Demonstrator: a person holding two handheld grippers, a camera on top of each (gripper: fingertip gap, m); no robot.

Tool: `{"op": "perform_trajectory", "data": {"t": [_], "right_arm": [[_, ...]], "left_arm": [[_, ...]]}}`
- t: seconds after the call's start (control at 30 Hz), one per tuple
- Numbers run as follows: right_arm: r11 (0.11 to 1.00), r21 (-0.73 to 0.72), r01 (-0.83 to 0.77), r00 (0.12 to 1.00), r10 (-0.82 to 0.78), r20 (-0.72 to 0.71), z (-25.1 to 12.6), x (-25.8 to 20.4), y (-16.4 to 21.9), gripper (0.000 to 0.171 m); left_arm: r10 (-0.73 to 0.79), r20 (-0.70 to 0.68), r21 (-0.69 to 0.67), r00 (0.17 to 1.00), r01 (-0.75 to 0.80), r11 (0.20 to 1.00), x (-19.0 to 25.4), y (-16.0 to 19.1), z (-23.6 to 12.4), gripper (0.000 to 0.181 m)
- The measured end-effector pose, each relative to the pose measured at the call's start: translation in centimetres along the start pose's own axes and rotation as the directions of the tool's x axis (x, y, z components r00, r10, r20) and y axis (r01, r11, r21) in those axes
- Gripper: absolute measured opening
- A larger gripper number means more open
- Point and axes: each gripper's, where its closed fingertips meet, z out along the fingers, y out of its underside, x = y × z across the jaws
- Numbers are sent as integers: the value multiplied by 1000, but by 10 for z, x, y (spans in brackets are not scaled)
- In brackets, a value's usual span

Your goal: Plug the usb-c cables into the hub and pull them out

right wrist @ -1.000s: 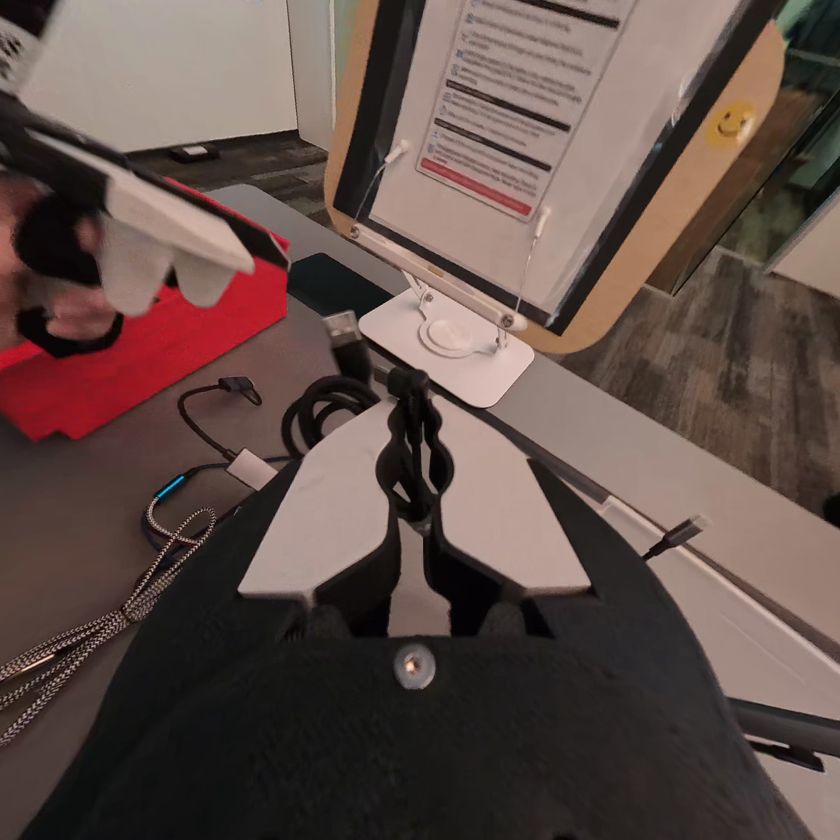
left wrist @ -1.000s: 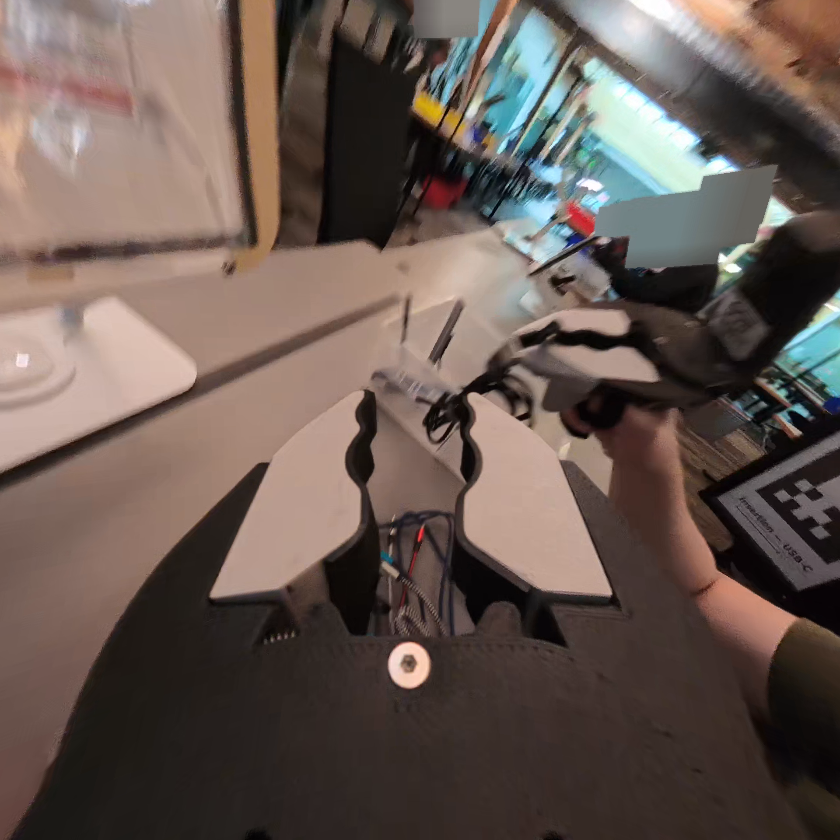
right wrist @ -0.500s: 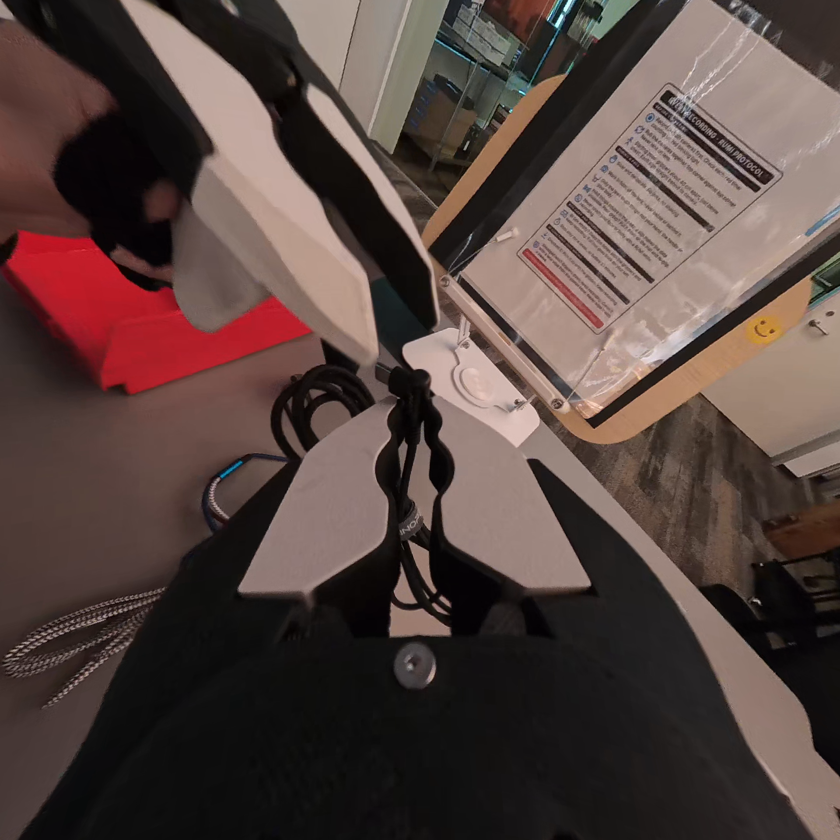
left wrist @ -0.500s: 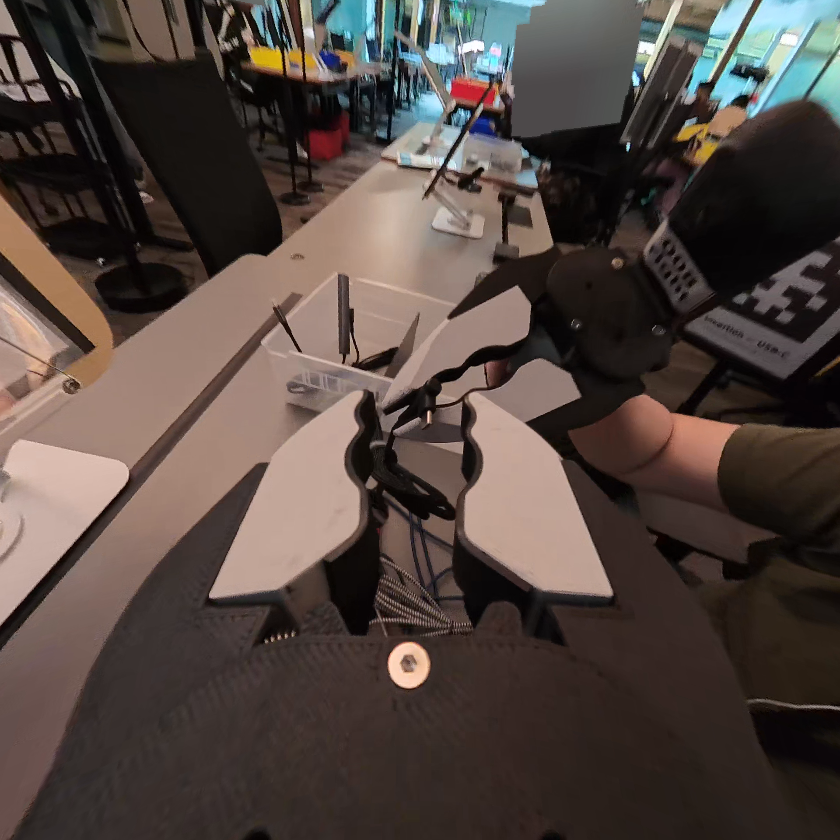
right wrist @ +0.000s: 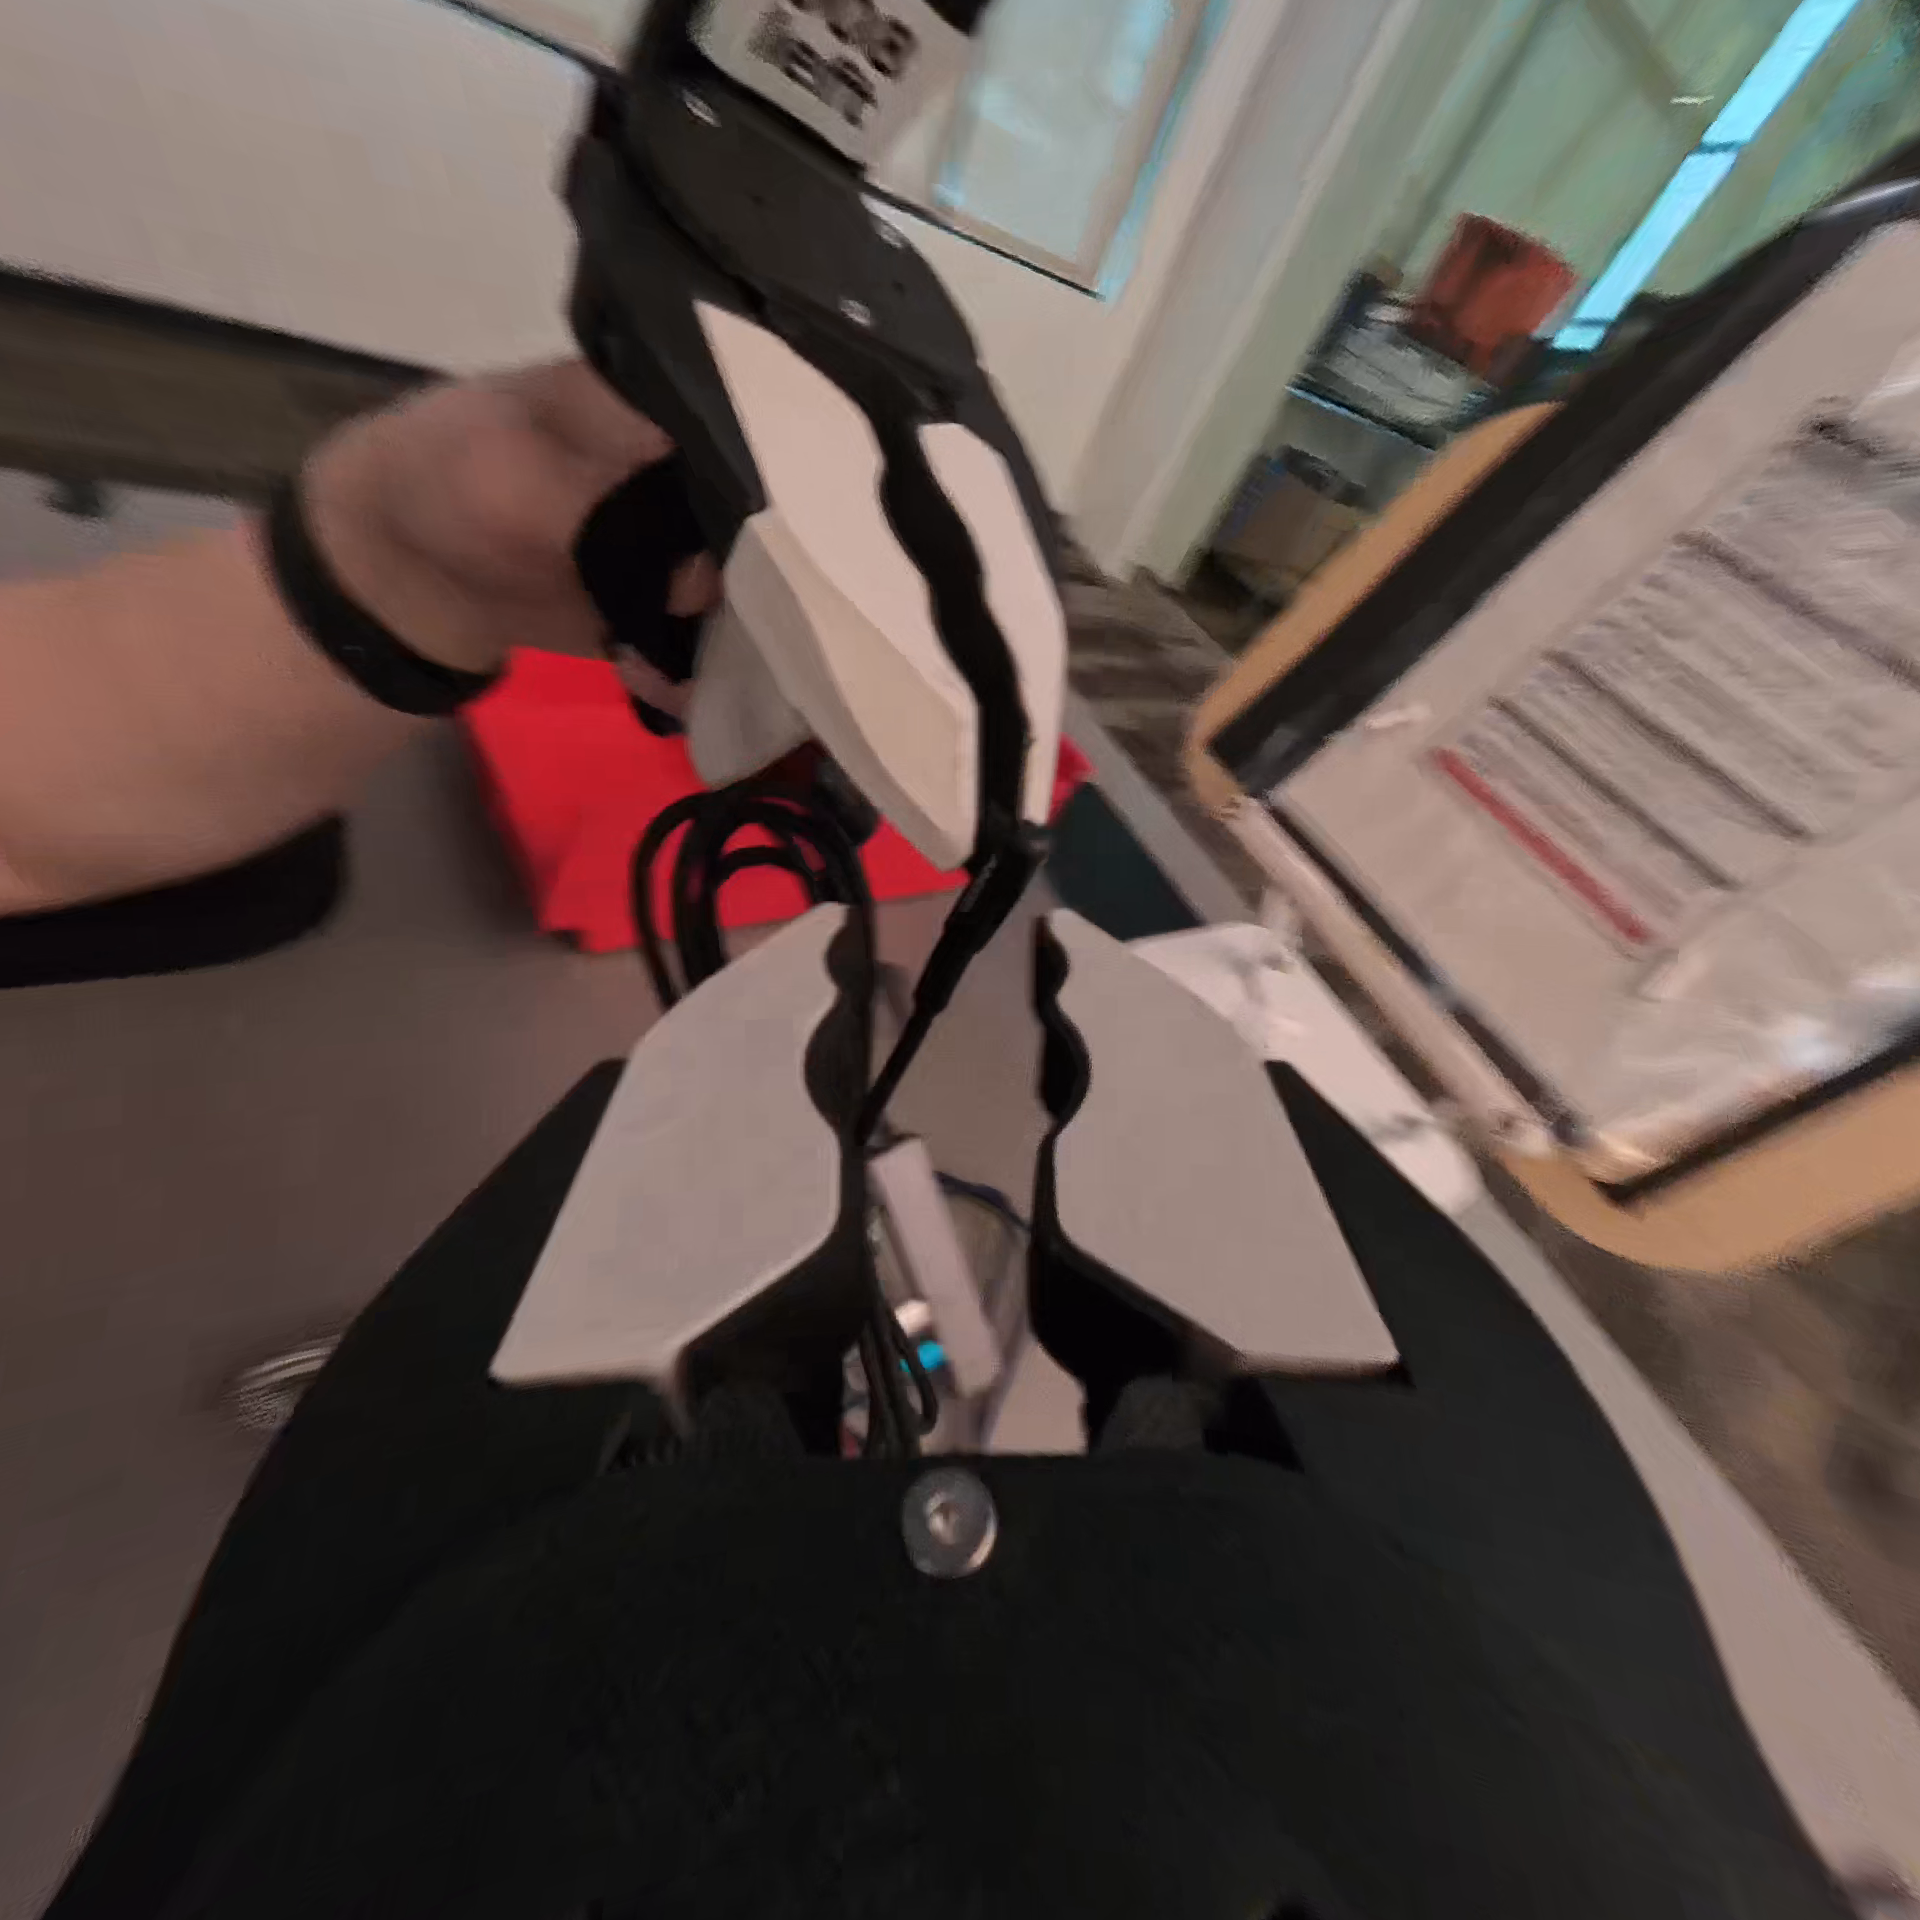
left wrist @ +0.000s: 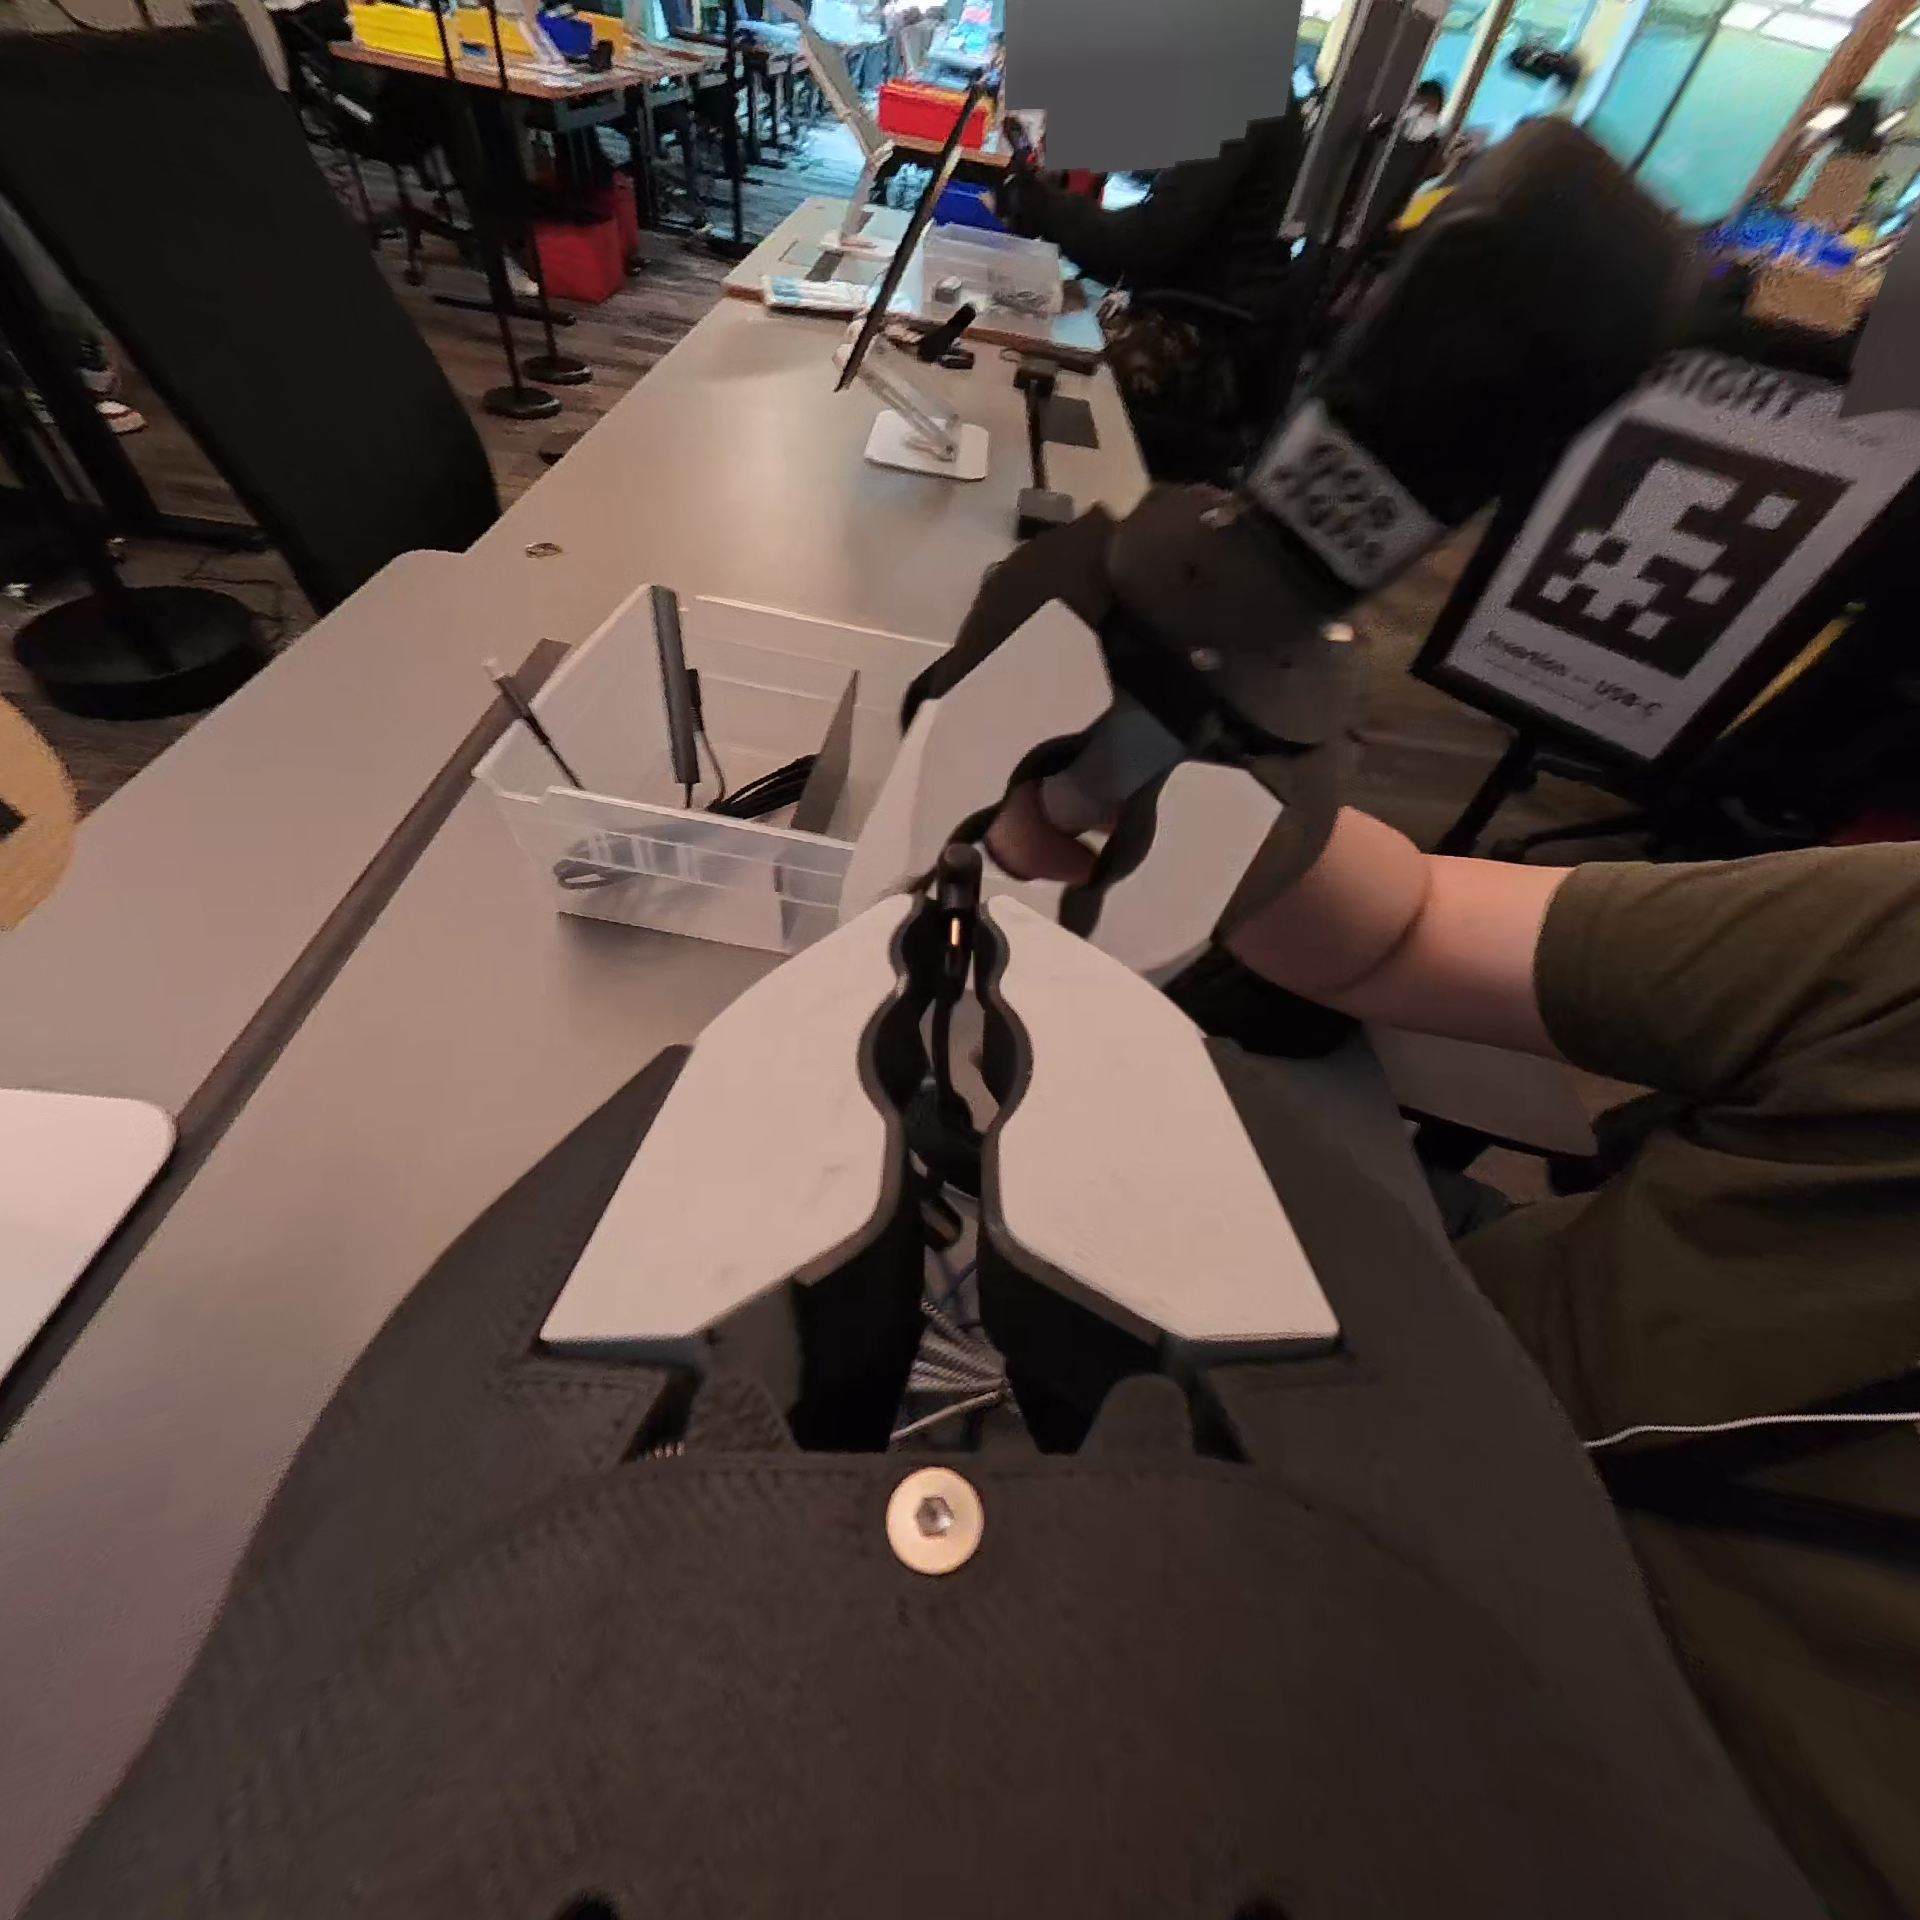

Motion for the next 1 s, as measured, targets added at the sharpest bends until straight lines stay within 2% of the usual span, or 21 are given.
{"op": "perform_trajectory", "data": {"t": [0.07, 0.23, 0.4, 0.63, 0.87, 1.0], "right_arm": [[990, 66, -121, 984, 111, 139, -4, -7, -4, 38], [907, 203, -368, 890, 281, 359, -17, -7, -23, 29], [780, 205, -591, 745, 431, 508, -21, 0, -27, 20], [750, 174, -639, 668, 428, 608, -18, -10, -25, 7], [746, 193, -638, 685, 435, 584, -16, -7, -26, 6], [740, 196, -644, 680, 436, 589, -16, -6, -25, 6]], "left_arm": [[-30, -63, 27, 998, 31, 999, 8, -5, -3, 5], [-28, -81, 37, 996, 32, 999, 12, -8, -7, 5], [-29, -66, 31, 997, 31, 999, 10, -6, -6, 5], [-53, -117, 27, 992, 57, 998, 16, -6, -4, 5], [-192, -210, 47, 959, 206, 977, 16, -9, -13, 11], [-162, -169, 29, 972, 169, 985, 12, -5, -12, 2]]}}
